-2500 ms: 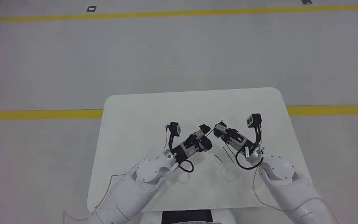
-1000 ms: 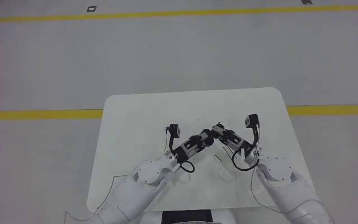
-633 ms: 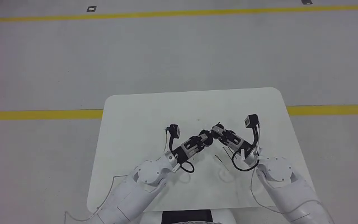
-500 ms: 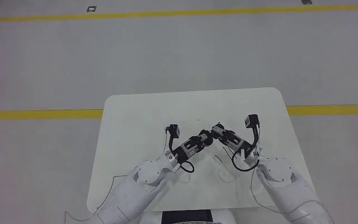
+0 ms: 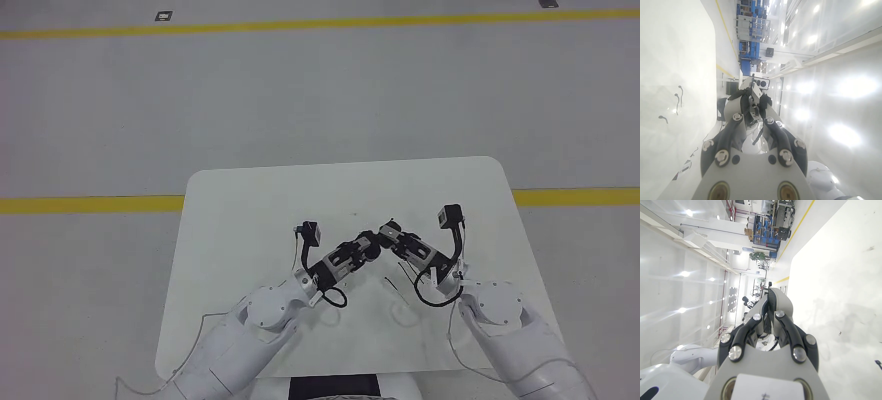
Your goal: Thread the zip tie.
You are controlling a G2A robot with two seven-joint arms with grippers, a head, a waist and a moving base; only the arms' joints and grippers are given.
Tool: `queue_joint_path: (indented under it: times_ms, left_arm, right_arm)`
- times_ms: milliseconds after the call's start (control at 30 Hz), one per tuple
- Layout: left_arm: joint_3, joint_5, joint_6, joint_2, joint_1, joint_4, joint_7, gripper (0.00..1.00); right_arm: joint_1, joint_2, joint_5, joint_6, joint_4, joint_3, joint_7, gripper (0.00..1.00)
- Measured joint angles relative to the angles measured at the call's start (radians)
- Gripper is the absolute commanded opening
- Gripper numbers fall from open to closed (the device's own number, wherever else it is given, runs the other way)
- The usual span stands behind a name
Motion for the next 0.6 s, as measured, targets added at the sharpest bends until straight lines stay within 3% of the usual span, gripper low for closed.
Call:
queue_joint_path:
  times_ms: [267, 600]
  left_arm:
    - [-0.002, 0.001, 0.006, 0.0, 0.001, 0.003, 0.008, 0.16]
    - [-0.006, 0.0, 0.005, 0.0, 0.005, 0.007, 0.017, 0.0]
  right_arm:
    - [-0.001, -0.003, -0.005, -0.005, 0.0, 0.002, 0.008, 0.0]
    - [-0.001, -0.006, -0.014, -0.003, 0.001, 0.002, 0.022, 0.0]
